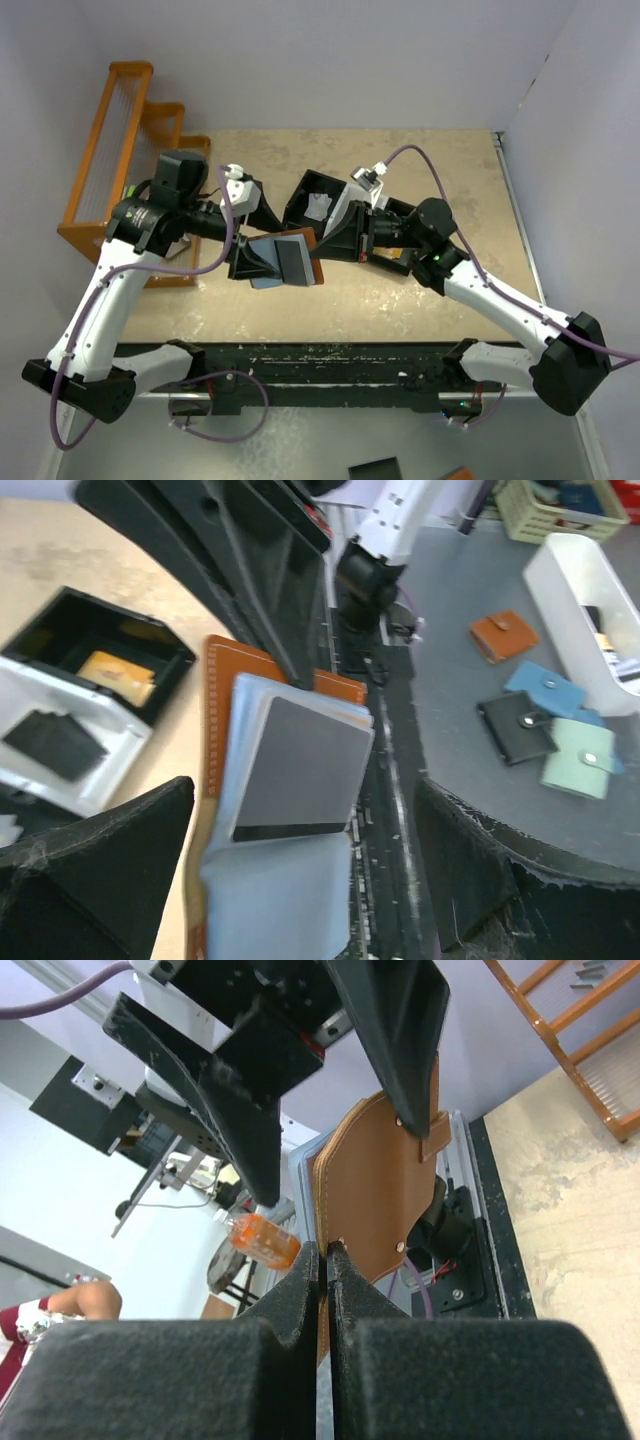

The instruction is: Take the credit cards out of the card holder

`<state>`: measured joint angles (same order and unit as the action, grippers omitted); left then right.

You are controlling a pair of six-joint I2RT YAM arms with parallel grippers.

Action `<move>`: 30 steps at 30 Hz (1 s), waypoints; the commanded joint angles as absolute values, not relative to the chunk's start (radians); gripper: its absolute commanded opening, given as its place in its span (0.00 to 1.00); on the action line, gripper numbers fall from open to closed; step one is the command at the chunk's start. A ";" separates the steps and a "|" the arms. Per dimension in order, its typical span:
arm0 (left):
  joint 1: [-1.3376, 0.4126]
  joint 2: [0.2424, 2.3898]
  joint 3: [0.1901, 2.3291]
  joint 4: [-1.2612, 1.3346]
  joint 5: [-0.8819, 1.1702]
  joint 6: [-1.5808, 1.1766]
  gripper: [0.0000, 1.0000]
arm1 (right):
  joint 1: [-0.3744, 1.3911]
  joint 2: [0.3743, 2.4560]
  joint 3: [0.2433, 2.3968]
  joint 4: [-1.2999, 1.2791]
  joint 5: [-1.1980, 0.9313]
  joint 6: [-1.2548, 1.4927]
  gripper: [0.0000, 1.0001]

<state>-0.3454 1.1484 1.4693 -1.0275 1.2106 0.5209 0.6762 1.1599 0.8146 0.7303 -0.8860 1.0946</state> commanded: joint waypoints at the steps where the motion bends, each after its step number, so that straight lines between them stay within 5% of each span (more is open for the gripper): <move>1: -0.380 1.185 1.447 -1.094 1.273 0.558 0.92 | 0.687 1.166 0.908 0.731 -0.947 1.056 0.00; 12: -0.404 1.311 1.432 -1.196 1.309 0.611 0.62 | 0.713 1.236 1.041 0.528 -1.009 0.928 0.00; 15: -0.419 1.328 1.411 -1.243 1.316 0.639 0.47 | 0.713 1.259 1.077 0.500 -1.004 0.913 0.00; 17: -0.420 1.331 1.403 -1.278 1.308 0.672 0.28 | 0.713 1.270 1.107 0.458 -0.993 0.887 0.00; 20: -0.420 1.328 1.412 -1.322 1.307 0.693 0.00 | 0.713 1.270 1.139 0.377 -0.996 0.860 0.09; 25: -0.417 1.284 1.462 -1.185 1.334 0.485 0.00 | 0.695 1.212 1.105 0.387 -0.880 0.839 0.45; 27: -0.416 1.233 1.447 -0.999 1.318 0.261 0.00 | 0.685 1.152 1.060 0.410 -0.801 0.827 0.65; 30: -0.413 1.110 1.383 -0.574 1.225 -0.087 0.00 | 0.677 1.061 0.965 0.482 -0.695 0.814 0.81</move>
